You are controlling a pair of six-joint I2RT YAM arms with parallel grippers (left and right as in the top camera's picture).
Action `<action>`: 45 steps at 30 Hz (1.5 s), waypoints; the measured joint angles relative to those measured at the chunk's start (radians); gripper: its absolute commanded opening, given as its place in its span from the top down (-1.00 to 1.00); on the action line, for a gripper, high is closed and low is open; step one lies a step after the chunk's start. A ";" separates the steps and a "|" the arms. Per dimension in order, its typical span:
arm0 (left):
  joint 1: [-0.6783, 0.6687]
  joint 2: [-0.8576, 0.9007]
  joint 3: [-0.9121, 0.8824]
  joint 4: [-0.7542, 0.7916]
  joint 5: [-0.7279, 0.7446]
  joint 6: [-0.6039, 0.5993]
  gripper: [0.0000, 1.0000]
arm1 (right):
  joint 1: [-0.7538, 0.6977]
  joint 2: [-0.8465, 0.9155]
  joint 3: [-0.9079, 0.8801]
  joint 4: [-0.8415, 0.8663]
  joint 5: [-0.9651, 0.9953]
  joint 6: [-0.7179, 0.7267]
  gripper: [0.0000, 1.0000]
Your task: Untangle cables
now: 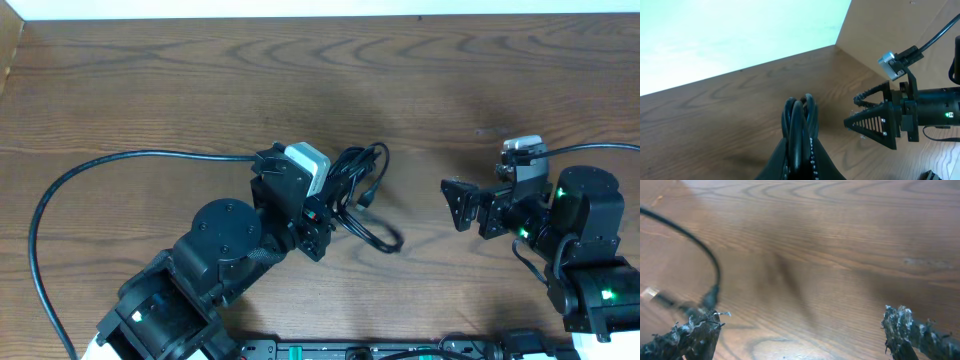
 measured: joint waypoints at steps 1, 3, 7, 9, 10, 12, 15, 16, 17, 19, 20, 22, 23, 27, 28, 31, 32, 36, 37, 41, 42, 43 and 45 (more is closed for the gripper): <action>0.000 0.000 0.000 0.000 0.000 0.000 0.85 | 0.000 0.000 0.000 0.000 -0.010 0.000 -0.99; 0.000 0.000 0.000 0.000 0.000 0.000 0.85 | 0.000 0.000 0.000 0.000 -0.040 0.000 -0.99; 0.000 0.000 0.000 0.001 0.005 0.000 0.85 | 0.000 0.000 0.000 0.000 -0.101 0.000 -0.99; 0.000 0.000 0.000 0.001 0.009 0.000 0.85 | 0.000 0.000 0.000 0.000 -0.129 0.000 -0.99; 0.000 0.000 0.000 0.001 0.012 0.000 0.85 | 0.000 0.000 0.000 0.000 -0.146 -0.001 -0.98; 0.000 0.000 0.000 0.001 0.017 0.000 0.85 | 0.000 0.000 0.000 0.002 -0.183 -0.002 -0.98; 0.000 0.000 0.000 0.001 0.023 0.000 0.85 | 0.000 0.000 0.000 0.011 -0.268 -0.004 -0.99; 0.000 0.000 0.000 0.001 0.023 0.000 0.85 | 0.000 0.000 0.000 0.016 -0.306 -0.004 -0.98; 0.000 0.000 0.000 0.001 0.024 0.000 0.85 | 0.000 0.000 0.000 0.023 -0.346 -0.005 -0.99; 0.000 0.000 0.000 0.002 0.026 0.000 0.85 | 0.000 0.000 0.000 0.045 -0.426 -0.005 -0.99; 0.000 0.000 0.000 0.004 0.030 0.000 0.85 | 0.000 0.000 0.000 0.058 -0.461 -0.003 -0.98; 0.000 0.003 0.000 0.014 0.043 0.000 0.85 | 0.000 0.000 0.000 0.089 -0.517 0.016 -0.98; 0.000 0.006 0.000 0.026 0.054 0.000 0.85 | 0.000 0.000 0.000 0.105 -0.540 0.029 -0.99; 0.000 0.036 0.000 0.095 0.104 -0.002 0.85 | 0.000 0.000 0.000 0.133 -0.589 0.082 -0.70; 0.000 0.046 0.000 0.108 0.116 -0.006 0.85 | 0.000 0.000 0.000 0.135 -0.599 0.092 -0.66; 0.000 0.085 0.000 0.142 0.137 -0.019 0.85 | 0.000 0.000 0.000 0.141 -0.631 0.113 -0.58; 0.000 0.100 0.000 0.154 0.148 -0.019 0.85 | 0.000 0.000 0.000 0.148 -0.643 0.118 -0.53; 0.000 0.153 0.000 0.220 0.199 -0.027 0.85 | 0.000 0.000 0.000 0.170 -0.679 0.129 -0.43; 0.000 0.163 0.000 0.236 0.212 -0.034 0.85 | 0.000 0.000 0.000 0.172 -0.684 0.130 -0.43; 0.000 0.187 0.000 0.268 0.245 -0.060 0.85 | 0.000 0.000 0.000 0.180 -0.695 0.132 -0.43; 0.000 0.190 0.000 0.270 0.251 -0.068 0.85 | 0.000 0.000 0.000 0.180 -0.697 0.132 -0.43; 0.000 0.191 0.000 0.272 0.257 -0.072 0.85 | 0.000 0.000 0.000 0.181 -0.698 0.132 -0.43; -0.003 0.191 0.000 0.274 0.262 -0.079 0.85 | 0.000 0.000 0.000 0.182 -0.699 0.132 -0.42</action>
